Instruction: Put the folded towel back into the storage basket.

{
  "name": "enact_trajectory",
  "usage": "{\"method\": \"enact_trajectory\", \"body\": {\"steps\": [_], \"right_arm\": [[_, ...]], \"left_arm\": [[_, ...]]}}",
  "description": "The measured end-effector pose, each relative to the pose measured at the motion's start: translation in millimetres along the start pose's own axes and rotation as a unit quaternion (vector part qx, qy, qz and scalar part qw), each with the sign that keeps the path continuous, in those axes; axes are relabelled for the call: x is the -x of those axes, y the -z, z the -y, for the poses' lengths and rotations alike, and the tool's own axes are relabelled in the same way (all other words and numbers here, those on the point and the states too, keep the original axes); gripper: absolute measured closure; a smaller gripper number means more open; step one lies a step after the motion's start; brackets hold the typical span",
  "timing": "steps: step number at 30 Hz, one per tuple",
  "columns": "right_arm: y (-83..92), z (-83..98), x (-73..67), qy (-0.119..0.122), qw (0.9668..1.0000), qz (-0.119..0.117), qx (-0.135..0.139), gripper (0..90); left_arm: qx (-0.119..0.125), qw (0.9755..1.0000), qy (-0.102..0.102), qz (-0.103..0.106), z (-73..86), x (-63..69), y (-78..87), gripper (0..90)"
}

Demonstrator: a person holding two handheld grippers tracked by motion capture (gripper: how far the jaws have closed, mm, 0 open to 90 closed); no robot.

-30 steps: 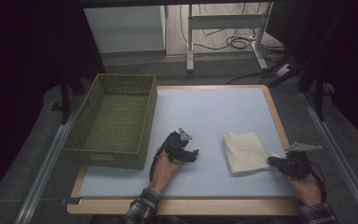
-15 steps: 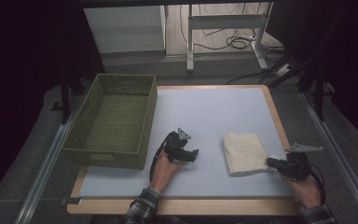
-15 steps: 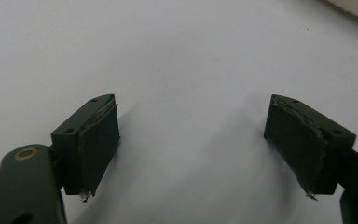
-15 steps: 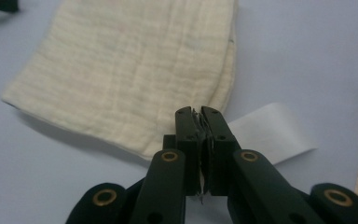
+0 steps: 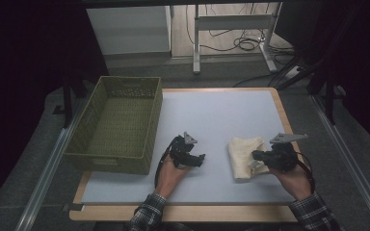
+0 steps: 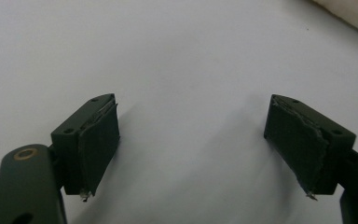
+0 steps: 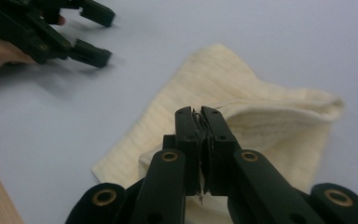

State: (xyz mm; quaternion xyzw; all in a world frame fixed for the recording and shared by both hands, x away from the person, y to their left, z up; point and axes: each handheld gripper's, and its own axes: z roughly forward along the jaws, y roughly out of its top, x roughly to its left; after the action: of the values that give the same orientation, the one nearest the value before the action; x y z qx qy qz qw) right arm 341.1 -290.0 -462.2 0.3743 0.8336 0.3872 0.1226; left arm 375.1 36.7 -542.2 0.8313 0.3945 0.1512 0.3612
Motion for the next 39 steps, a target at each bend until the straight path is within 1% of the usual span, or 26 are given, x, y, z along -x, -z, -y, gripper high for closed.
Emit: {"method": "enact_trajectory", "body": {"steps": [2,4,5,6,7,8,9,10,11,12,13,14,15,16,17,20,23,27,28,29,30,31,32,35,36,39], "right_arm": [[-2.2,-10.4,-9.6,0.013,0.9998,-0.01,0.011,86.5],[0.8,-14.1,-12.6,0.02,0.9996,-0.009,0.016,86.4],[0.8,-14.1,-12.6,0.02,0.9996,-0.009,0.016,86.4],[4.4,-11.6,-9.7,0.019,0.9997,0.002,0.014,86.4],[4.4,-11.6,-9.7,0.019,0.9997,0.002,0.014,86.4],[6.8,-2.3,-1.0,0.004,0.9999,0.012,0.007,86.4],[6.8,-2.3,-1.0,0.004,0.9999,0.012,0.007,86.4],[8.0,10.9,9.0,-0.013,0.9997,0.019,-0.001,86.3],[8.0,10.9,9.0,-0.013,0.9997,0.019,-0.001,86.3],[9.0,23.4,16.7,-0.027,0.9993,0.023,-0.009,86.2],[9.0,23.4,16.7,-0.027,0.9993,0.023,-0.009,86.2],[9.7,33.6,22.6,-0.035,0.9987,0.034,-0.016,86.1],[9.7,33.6,22.6,-0.035,0.9987,0.034,-0.016,86.1],[9.5,41.9,28.7,-0.046,0.9981,0.036,-0.018,85.8],[9.5,41.9,28.7,-0.046,0.9981,0.036,-0.018,85.8],[4.9,56.2,36.5,-0.058,0.9967,0.048,-0.031,85.2],[4.5,60.4,38.6,-0.065,0.9966,0.042,-0.029,85.0],[10.7,57.1,37.0,-0.059,0.9966,0.051,-0.026,85.3],[14.5,54.3,36.4,-0.055,0.9963,0.063,-0.02,85.4],[14.5,54.3,36.4,-0.055,0.9963,0.063,-0.02,85.4],[14.8,53.7,36.7,-0.054,0.9961,0.066,-0.024,85.4],[13.5,53.6,38.0,-0.052,0.9955,0.068,-0.04,84.8],[11.6,54.3,38.7,-0.058,0.9947,0.065,-0.055,83.6],[15.3,52.8,40.4,-0.057,0.9958,0.06,-0.04,74.6],[19.9,47.7,40.5,-0.055,0.9962,0.064,-0.022,72.3],[21.8,40.0,41.8,-0.049,0.9962,0.071,-0.014,71.5]], "left_arm": [[0.0,1.0,0.0,0.0,0.0,0.0,0.0,18.0],[0.0,1.0,0.0,0.0,0.0,0.1,-0.1,18.0],[0.0,1.0,0.0,0.0,0.0,0.1,-0.1,18.0],[0.001,1.0,0.0,0.0,0.1,0.0,-0.1,18.0],[0.001,1.0,0.0,0.0,0.1,0.0,-0.1,18.0],[0.001,1.0,0.0,0.0,0.1,0.1,-0.2,18.0],[0.001,1.0,0.0,0.0,0.1,0.1,-0.2,18.0],[0.001,1.0,0.0,0.0,0.1,0.0,-0.2,18.0],[0.001,1.0,0.0,0.0,0.1,0.0,-0.2,18.0],[0.002,1.0,0.001,0.0,0.1,0.2,-0.3,18.0],[0.002,1.0,0.001,0.0,0.1,0.2,-0.3,18.0],[0.001,1.0,0.0,0.0,0.1,0.1,-0.3,18.0],[0.001,1.0,0.0,0.0,0.1,0.1,-0.3,18.0],[0.001,1.0,0.0,0.0,0.2,0.1,-0.2,18.0],[0.001,1.0,0.0,0.0,0.2,0.1,-0.2,18.0],[0.001,1.0,0.0,0.0,0.2,0.0,-0.2,18.0],[0.001,1.0,0.0,0.0,0.2,0.1,-0.2,18.0],[0.001,1.0,0.0,0.0,0.2,0.1,-0.2,18.0],[0.001,1.0,0.0,0.0,0.2,0.1,-0.2,18.0],[0.001,1.0,0.0,0.0,0.2,0.1,-0.2,18.0],[0.001,1.0,0.0,0.0,0.2,0.1,-0.2,18.0],[0.001,1.0,0.0,0.0,0.2,0.1,-0.2,18.0],[0.001,1.0,0.0,0.0,0.2,0.1,-0.2,18.0],[0.001,1.0,0.0,0.0,0.2,0.1,-0.2,18.0],[0.001,1.0,0.0,0.0,0.2,0.1,-0.3,18.0],[0.001,1.0,0.0,0.0,0.2,0.0,-0.3,18.0]]}}
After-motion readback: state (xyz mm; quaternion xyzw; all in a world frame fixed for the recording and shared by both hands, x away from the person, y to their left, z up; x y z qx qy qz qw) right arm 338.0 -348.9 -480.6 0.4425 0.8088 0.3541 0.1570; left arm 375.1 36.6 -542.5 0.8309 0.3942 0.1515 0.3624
